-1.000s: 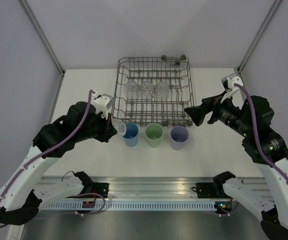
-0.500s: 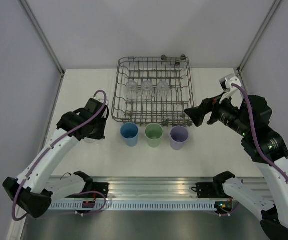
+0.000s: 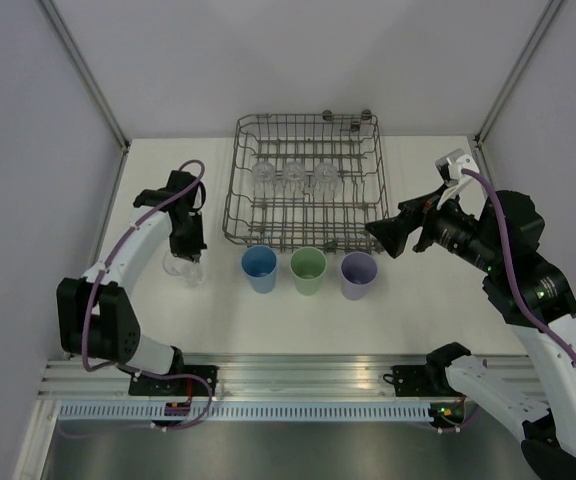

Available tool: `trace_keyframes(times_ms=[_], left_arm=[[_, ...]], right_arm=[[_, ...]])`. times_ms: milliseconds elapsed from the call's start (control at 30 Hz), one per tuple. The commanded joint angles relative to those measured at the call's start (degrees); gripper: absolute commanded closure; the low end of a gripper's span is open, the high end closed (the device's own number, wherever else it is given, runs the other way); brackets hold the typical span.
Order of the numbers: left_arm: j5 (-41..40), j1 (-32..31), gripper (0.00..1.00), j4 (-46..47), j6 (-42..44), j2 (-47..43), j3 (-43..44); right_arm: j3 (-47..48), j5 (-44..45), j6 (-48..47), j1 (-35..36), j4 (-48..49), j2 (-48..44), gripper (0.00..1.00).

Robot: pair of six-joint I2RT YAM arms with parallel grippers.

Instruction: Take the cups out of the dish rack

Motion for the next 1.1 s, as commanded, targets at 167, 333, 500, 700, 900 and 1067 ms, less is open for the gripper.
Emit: trace_keyframes(times_ms=[167, 333, 500, 700, 900, 1067], left_arm=[[2.39, 2.46, 0.98, 2.14, 2.21, 3.68, 6.13], [-3.34, 4.74, 0.98, 2.58, 2.47, 5.87, 4.71], [-3.33, 5.88, 0.98, 2.93, 1.59, 11.14, 13.31], [-5.70, 8.43, 0.98, 1.96, 2.12, 22.54, 25.97], [-8.34, 11.07, 0.98, 1.26, 3.43, 31.88, 37.66], [-8.17, 13.70, 0.98, 0.73, 4.05, 39.09, 45.23]], right_arm=[[-0.04, -1.92, -0.61, 0.18, 1.72, -0.92, 0.02], [-0.74, -3.76, 0.18, 0.44, 3.30, -0.93, 0.02], [-0.83, -4.38, 0.53, 0.44, 3.65, -0.84, 0.02], [-1.62, -6.13, 1.15, 0.44, 4.27, -1.63, 0.02], [-2.58, -7.63, 1.94, 0.53, 5.23, -2.07, 0.02], [-3.64, -6.75, 1.85, 1.05, 5.68, -2.42, 0.02]])
